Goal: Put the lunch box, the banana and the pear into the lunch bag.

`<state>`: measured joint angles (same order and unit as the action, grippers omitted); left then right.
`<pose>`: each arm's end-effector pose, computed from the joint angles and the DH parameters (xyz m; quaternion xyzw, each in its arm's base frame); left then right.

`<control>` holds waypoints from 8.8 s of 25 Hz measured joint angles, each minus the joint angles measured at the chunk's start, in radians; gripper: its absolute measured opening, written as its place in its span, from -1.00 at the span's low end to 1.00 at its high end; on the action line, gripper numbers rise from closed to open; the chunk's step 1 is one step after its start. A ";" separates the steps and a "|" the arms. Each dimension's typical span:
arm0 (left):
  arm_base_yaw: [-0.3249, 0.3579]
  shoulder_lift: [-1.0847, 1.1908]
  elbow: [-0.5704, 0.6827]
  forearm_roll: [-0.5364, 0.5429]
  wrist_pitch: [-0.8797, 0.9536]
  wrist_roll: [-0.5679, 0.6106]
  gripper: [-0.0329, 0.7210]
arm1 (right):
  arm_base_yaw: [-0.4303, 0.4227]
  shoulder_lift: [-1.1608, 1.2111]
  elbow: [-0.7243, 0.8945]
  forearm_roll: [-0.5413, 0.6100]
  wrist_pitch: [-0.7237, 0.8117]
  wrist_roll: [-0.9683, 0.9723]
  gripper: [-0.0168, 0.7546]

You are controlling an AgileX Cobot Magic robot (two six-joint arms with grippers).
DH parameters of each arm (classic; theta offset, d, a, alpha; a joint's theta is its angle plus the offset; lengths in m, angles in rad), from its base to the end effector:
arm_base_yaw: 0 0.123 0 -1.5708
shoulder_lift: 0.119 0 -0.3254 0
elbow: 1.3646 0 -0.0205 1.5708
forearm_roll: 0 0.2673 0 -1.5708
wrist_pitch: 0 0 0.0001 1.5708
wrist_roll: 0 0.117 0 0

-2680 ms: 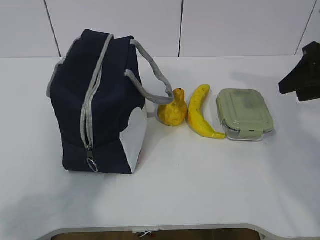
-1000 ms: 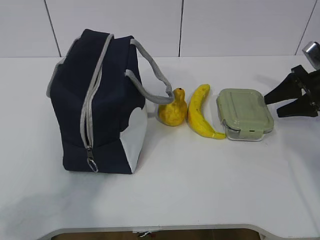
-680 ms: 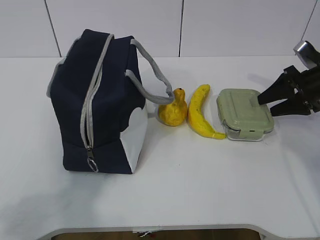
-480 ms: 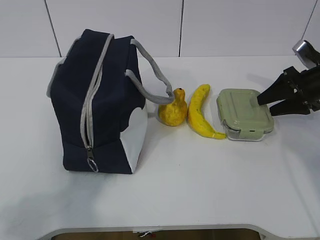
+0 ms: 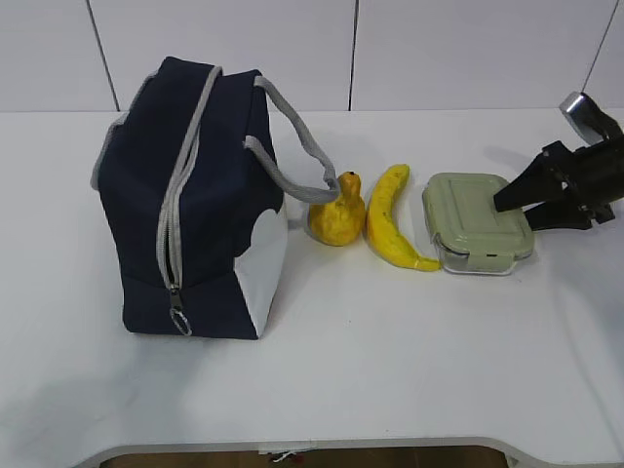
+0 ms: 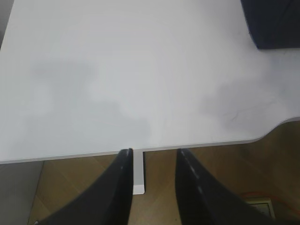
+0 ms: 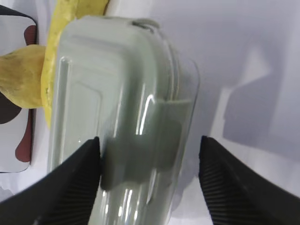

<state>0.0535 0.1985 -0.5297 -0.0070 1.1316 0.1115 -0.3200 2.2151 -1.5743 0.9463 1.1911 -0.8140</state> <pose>0.0152 0.0001 0.2753 0.0263 0.9091 0.0308 0.4146 0.4706 -0.0630 0.1582 -0.0180 0.9100 0.3848 0.1534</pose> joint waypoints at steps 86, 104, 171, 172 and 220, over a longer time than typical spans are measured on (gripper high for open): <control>0.000 0.523 -0.373 -0.329 0.097 0.074 -0.28 | 0.182 -0.293 -0.011 0.153 0.001 0.287 -0.01; 0.000 1.168 -0.694 -0.709 0.024 0.365 -0.09 | 0.382 -0.295 -0.011 0.366 0.003 0.277 -0.01; -0.156 1.593 -1.058 -0.915 0.042 0.430 -0.91 | 0.554 -0.259 -0.011 0.250 -0.285 0.286 -0.02; -0.156 1.593 -1.058 -0.920 0.042 0.437 -0.91 | 0.565 -0.259 -0.011 0.252 -0.287 0.288 -0.02; -0.156 1.699 -1.060 -0.900 0.032 0.445 -0.91 | 0.741 0.077 -0.102 0.539 -0.563 0.252 -0.02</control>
<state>-0.1026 1.8970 -1.5898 -0.9066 1.1640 0.5560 0.4209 2.2920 -1.6763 1.4853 0.6280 -0.5615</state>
